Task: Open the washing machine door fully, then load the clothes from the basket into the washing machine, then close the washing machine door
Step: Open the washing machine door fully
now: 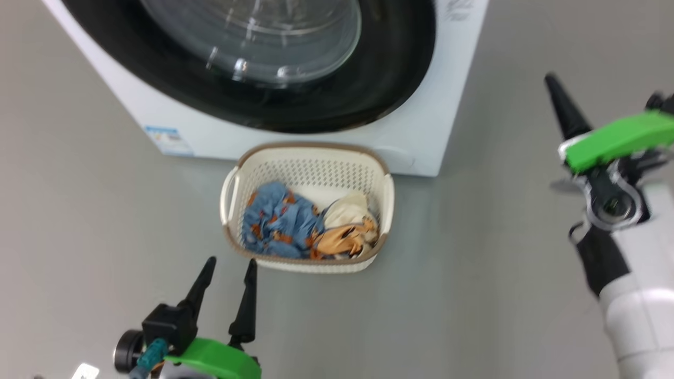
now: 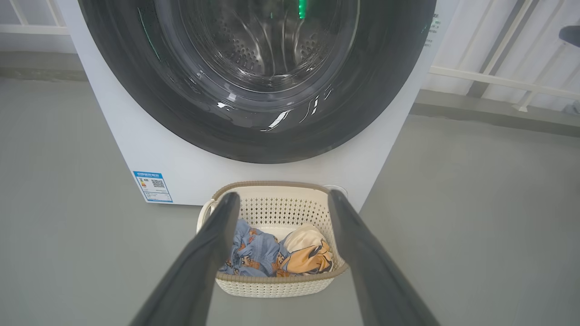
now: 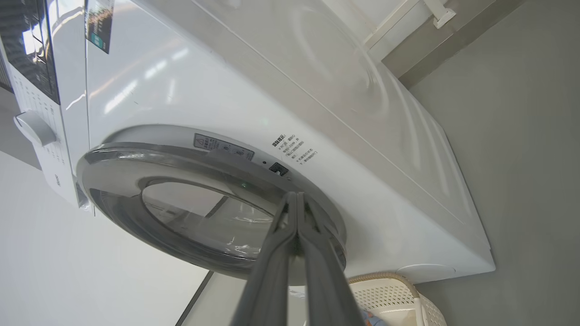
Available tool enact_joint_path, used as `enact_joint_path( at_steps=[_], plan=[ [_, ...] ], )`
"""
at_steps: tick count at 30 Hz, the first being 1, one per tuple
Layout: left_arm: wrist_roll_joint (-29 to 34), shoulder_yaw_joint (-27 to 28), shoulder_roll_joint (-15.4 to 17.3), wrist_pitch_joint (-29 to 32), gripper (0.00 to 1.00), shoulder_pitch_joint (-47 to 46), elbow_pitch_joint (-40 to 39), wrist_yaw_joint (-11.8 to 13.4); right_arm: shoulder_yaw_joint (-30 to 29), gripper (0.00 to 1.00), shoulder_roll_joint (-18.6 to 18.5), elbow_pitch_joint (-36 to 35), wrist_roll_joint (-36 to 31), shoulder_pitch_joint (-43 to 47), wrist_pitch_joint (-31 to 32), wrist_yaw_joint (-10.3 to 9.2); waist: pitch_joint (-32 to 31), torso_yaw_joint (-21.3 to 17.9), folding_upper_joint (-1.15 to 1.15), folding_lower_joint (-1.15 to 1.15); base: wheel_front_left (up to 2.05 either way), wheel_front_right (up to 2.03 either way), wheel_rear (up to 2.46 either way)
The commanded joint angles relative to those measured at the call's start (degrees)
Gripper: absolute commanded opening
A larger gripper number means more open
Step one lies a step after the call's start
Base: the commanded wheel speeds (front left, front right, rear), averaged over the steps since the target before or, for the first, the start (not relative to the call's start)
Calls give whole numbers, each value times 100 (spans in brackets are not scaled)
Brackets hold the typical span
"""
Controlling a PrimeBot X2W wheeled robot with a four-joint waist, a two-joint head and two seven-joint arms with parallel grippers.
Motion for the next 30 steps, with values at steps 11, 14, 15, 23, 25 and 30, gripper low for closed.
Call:
enact_joint_path(
  at_steps=[11,14,15,23,25,30],
  plan=[
    [-236,-80,55,-61,100,-583,-208,111,229,0,-274,223,-164,-1549,375,-5,974,673,0,0,0,0,0],
    [-308,-147,55,-61,100,-683,-244,133,303,0,-359,327,-262,-1898,466,-5,1122,759,0,0,0,0,0],
    [-330,-165,55,-61,100,-705,-255,144,332,0,-383,369,-312,-2007,473,-5,1169,783,0,0,0,0,0],
    [-496,-337,55,-61,100,-845,-260,204,460,0,-376,824,-457,-2786,598,-5,1444,955,0,0,0,0,0],
    [-535,-377,55,-61,100,-880,-259,214,488,0,-376,936,-463,-2921,600,-5,1488,996,0,0,0,0,0],
    [-614,-453,55,-61,100,-948,-265,245,569,0,-351,1158,-405,-3157,645,-5,1572,1088,0,0,0,0,0]
  ],
)
